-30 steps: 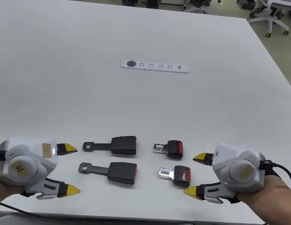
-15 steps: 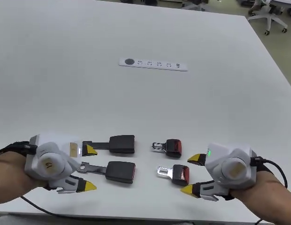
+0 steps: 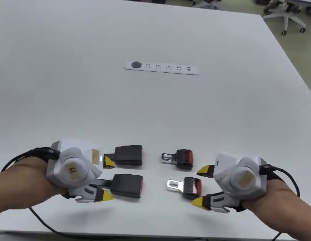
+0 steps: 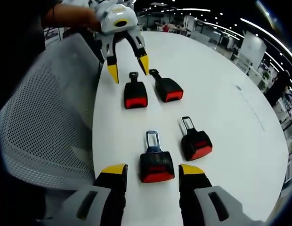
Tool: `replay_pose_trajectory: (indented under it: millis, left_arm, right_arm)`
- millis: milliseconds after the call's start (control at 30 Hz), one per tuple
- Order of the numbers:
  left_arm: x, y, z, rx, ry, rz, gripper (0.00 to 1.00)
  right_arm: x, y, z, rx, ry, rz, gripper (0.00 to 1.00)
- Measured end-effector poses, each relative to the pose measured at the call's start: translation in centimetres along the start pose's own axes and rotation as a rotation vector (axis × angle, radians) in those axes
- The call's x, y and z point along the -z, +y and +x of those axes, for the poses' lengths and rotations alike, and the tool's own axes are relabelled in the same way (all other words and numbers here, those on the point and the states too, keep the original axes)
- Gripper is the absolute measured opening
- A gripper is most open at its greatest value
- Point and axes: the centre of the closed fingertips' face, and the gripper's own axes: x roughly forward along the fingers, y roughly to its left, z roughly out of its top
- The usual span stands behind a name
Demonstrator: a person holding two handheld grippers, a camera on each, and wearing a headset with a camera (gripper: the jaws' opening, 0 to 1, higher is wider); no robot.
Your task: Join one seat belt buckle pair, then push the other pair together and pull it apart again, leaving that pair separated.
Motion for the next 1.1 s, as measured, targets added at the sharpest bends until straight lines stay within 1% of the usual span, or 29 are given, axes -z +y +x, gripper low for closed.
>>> replay_pose_trajectory:
  millis: [200, 267, 433, 500, 633, 700, 867, 967, 1033, 1067, 1100]
  left_arm:
    - [-0.4, -0.2, 1.0, 0.025, 0.007, 0.006, 0.41]
    - [-0.2, -0.2, 1.4, 0.034, 0.015, 0.015, 0.4]
    - [-0.1, -0.3, 2.0, 0.048, 0.02, 0.018, 0.39]
    - [0.0, -0.4, 2.3, 0.054, 0.023, 0.017, 0.38]
    - [0.1, -0.2, 2.4, 0.053, 0.029, 0.016, 0.38]
    - [0.3, -0.2, 2.5, 0.056, 0.037, 0.013, 0.37]
    - [0.3, -0.2, 3.0, 0.066, 0.036, 0.013, 0.34]
    - [0.5, -0.2, 3.2, 0.067, 0.042, 0.011, 0.34]
    - [0.6, -0.2, 3.2, 0.066, 0.049, 0.014, 0.33]
    - [0.5, -0.2, 3.2, 0.068, 0.047, 0.008, 0.33]
    - [0.5, -0.2, 3.2, 0.069, 0.047, 0.01, 0.33]
  right_arm:
    - [0.5, -0.1, 0.6, -0.019, 0.015, -0.003, 0.4]
    - [0.5, -0.1, 0.7, -0.024, 0.017, -0.003, 0.4]
    - [1.1, -0.6, 1.2, -0.04, 0.028, -0.006, 0.39]
    - [1.3, -0.5, 1.3, -0.046, 0.033, -0.005, 0.38]
    - [1.6, -0.4, 1.6, -0.062, 0.036, -0.001, 0.37]
    - [1.5, -0.3, 1.6, -0.07, 0.035, 0.0, 0.37]
    - [1.6, -0.3, 2.1, -0.084, 0.04, -0.006, 0.36]
    - [1.7, -0.3, 2.1, -0.098, 0.051, -0.019, 0.32]
    - [2.0, -0.3, 2.4, -0.109, 0.06, -0.029, 0.33]
    - [1.8, -0.3, 2.4, -0.111, 0.051, -0.057, 0.33]
    - [1.9, -0.3, 2.3, -0.11, 0.059, -0.041, 0.33]
